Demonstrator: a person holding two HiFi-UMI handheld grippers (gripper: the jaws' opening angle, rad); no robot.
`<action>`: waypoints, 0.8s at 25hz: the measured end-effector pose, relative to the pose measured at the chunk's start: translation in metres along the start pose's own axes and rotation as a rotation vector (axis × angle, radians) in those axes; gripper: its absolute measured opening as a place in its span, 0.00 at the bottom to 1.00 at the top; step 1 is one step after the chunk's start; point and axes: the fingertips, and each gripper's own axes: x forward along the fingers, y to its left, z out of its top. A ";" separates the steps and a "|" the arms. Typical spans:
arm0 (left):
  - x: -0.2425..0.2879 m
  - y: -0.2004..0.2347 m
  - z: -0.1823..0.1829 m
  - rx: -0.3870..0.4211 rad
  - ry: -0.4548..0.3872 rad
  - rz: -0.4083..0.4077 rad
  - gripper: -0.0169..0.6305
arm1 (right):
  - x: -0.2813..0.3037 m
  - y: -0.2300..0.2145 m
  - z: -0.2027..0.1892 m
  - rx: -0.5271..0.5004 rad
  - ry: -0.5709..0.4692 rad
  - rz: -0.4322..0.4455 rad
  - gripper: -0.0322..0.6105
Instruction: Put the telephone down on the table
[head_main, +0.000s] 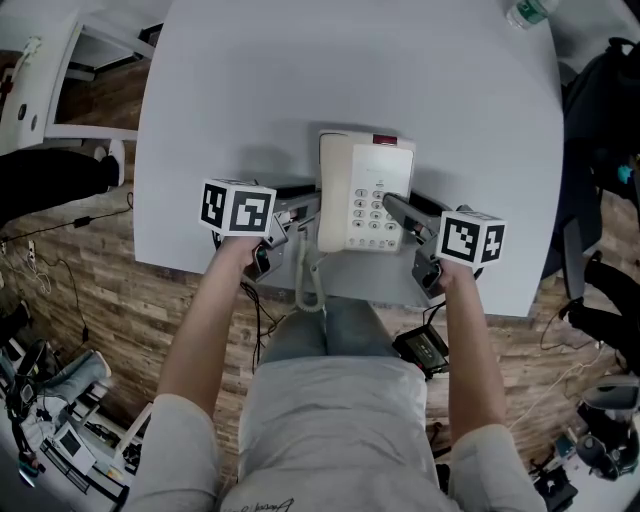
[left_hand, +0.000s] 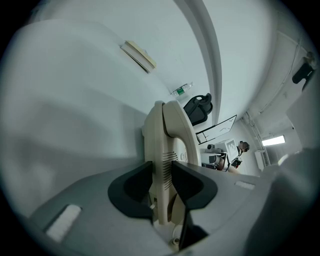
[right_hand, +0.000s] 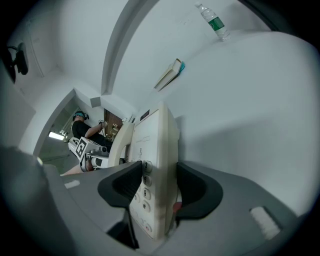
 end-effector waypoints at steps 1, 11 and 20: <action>0.000 0.000 0.000 0.000 0.001 -0.003 0.24 | 0.000 0.000 0.000 0.005 -0.004 0.003 0.41; 0.000 0.001 0.000 0.011 0.009 -0.015 0.25 | 0.000 0.001 0.000 0.020 -0.021 0.009 0.42; -0.008 0.009 0.001 0.005 0.010 0.022 0.28 | 0.000 0.000 -0.002 0.041 -0.034 0.015 0.42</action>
